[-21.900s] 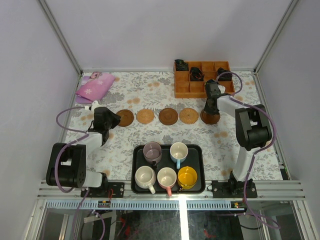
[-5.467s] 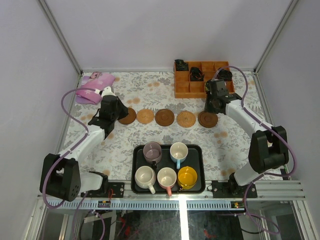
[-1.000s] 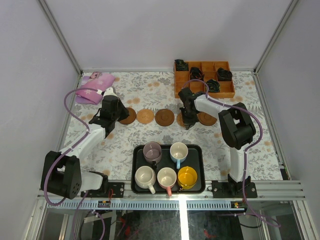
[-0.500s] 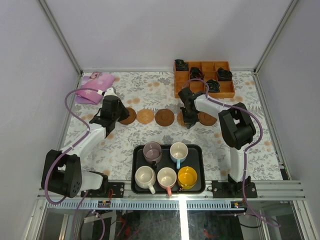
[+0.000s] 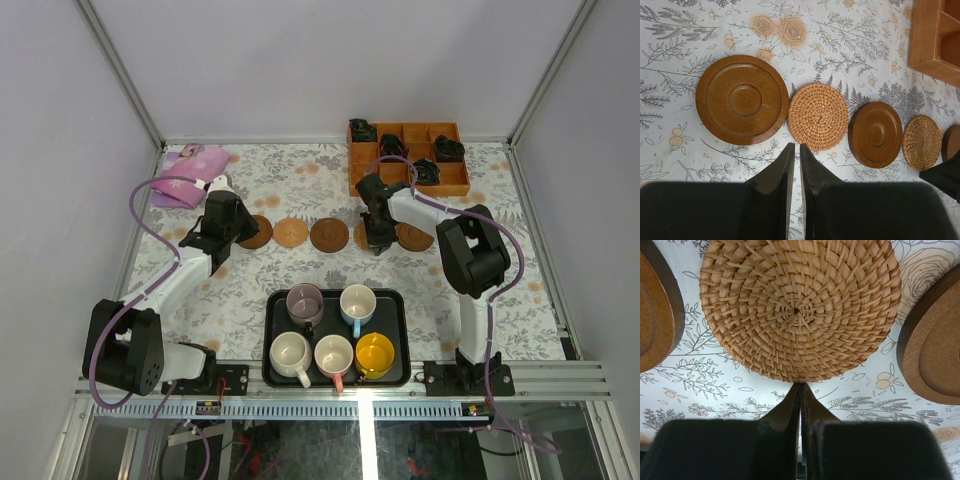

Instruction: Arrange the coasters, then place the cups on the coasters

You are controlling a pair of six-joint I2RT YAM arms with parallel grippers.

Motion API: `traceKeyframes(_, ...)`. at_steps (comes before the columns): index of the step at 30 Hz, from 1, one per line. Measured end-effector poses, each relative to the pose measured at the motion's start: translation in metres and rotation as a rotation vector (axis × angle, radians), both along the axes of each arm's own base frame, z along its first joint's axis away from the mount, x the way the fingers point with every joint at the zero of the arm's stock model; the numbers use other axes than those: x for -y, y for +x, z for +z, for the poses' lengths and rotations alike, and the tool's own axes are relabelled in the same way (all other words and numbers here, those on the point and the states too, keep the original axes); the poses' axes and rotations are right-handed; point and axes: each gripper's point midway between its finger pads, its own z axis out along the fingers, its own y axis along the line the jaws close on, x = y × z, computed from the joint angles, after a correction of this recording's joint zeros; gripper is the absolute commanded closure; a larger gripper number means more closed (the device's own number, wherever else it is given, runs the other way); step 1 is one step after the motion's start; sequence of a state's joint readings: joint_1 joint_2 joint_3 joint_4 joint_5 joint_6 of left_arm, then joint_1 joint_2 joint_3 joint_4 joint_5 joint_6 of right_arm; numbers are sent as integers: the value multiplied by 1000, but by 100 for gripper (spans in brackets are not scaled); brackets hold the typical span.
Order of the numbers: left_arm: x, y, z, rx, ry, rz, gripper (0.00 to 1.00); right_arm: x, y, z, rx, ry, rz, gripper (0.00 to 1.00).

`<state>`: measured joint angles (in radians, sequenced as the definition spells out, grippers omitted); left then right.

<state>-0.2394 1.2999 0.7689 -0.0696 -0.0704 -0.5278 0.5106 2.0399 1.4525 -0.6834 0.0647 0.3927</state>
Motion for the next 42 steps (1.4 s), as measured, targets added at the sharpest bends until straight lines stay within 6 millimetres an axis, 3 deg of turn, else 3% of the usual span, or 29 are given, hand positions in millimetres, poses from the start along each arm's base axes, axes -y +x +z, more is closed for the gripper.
traceKeyframes(16, 1, 0, 0, 0, -3, -5, 92, 3, -5, 5, -13, -6, 7, 100)
traceKeyframes(19, 2, -1, 0, -1, -7, -10, 92, 5, -8, 21, 4, 0, 13, 96)
traceKeyframes(24, 5, -1, 2, 1, -20, -21, 89, 6, -4, 65, 102, 36, 16, 76)
traceKeyframes(28, 7, -3, 11, 22, -40, -26, 76, 10, -4, 99, 193, 66, 10, 60)
traceKeyframes(33, 8, -10, 33, 82, -63, -36, 52, 27, -30, 108, 213, 64, -11, 38)
traceKeyframes(37, 7, -19, 44, 115, -74, -44, 34, 41, -57, 107, 203, 66, -35, 32)
traceKeyframes(42, 6, -28, 45, 123, -77, -52, 21, 50, -83, 122, 246, 110, -69, 25)
